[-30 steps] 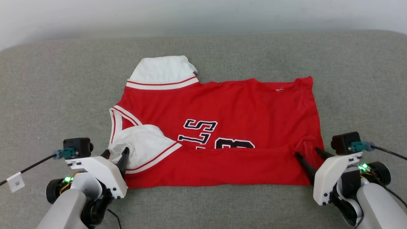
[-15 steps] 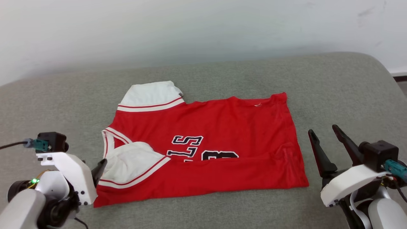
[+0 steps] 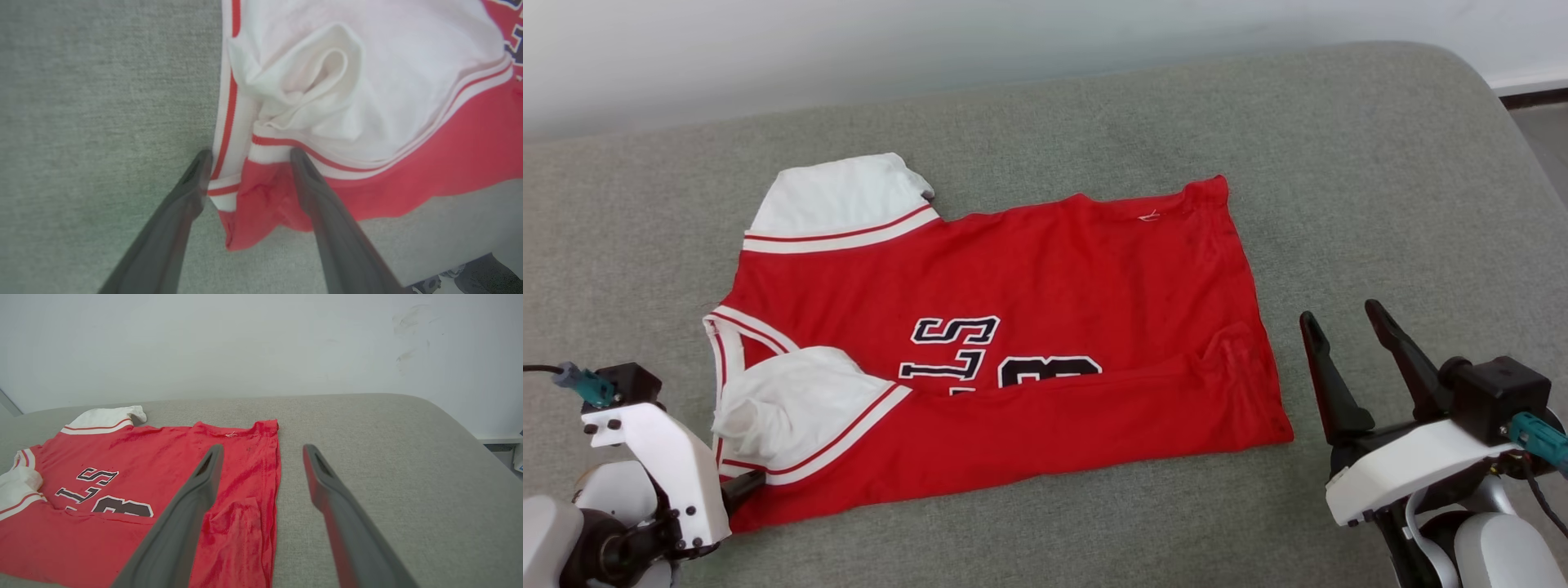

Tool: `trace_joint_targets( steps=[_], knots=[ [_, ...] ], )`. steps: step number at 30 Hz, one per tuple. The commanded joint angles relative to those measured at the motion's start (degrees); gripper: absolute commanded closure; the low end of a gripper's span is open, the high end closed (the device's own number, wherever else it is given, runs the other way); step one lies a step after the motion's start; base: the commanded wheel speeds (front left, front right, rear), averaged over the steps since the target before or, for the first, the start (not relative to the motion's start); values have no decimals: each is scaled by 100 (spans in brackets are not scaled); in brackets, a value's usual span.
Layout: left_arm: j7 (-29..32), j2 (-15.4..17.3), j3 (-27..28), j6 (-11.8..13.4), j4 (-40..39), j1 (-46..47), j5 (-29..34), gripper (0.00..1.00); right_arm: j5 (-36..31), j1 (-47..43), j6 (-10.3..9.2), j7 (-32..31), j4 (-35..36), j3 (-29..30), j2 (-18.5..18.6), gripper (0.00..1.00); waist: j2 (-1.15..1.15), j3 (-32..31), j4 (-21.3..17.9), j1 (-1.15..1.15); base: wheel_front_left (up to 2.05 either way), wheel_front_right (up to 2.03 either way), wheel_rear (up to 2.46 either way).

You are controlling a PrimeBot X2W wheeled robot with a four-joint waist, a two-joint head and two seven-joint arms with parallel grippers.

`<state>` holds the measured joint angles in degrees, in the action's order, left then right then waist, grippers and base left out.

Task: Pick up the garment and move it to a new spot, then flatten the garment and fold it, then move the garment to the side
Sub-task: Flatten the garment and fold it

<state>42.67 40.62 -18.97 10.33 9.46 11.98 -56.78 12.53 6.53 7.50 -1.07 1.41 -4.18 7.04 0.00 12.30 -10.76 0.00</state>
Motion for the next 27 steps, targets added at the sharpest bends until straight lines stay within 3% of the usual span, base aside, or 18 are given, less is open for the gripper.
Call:
trace_joint_targets(
  steps=[1,2,3,10,19,27],
  knots=[
    [154,-138,-180,12,171,-195,-68,34,0,21,-2,-9,20,19,-31,0,0,63,-44,0,0,0,0],
    [212,-202,-208,-8,235,-229,-132,62,-3,30,-3,-7,22,27,-34,0,0,74,-44,0,0,0,0],
    [228,-276,-220,-22,300,-258,-185,100,8,33,-2,-33,9,32,-41,0,0,76,-42,0,0,0,0],
    [-407,-364,-66,-194,349,-216,-60,100,377,-98,-2,-688,-233,274,132,0,0,-156,109,0,0,0,0],
    [-1210,-461,90,-279,-103,28,202,100,1112,79,-2,-3044,-817,295,656,0,0,-315,460,0,0,0,0],
    [-1365,-520,1,-325,-540,252,379,100,1413,761,-2,-3669,-1535,-21,601,0,0,22,705,0,0,0,0]
  ],
)
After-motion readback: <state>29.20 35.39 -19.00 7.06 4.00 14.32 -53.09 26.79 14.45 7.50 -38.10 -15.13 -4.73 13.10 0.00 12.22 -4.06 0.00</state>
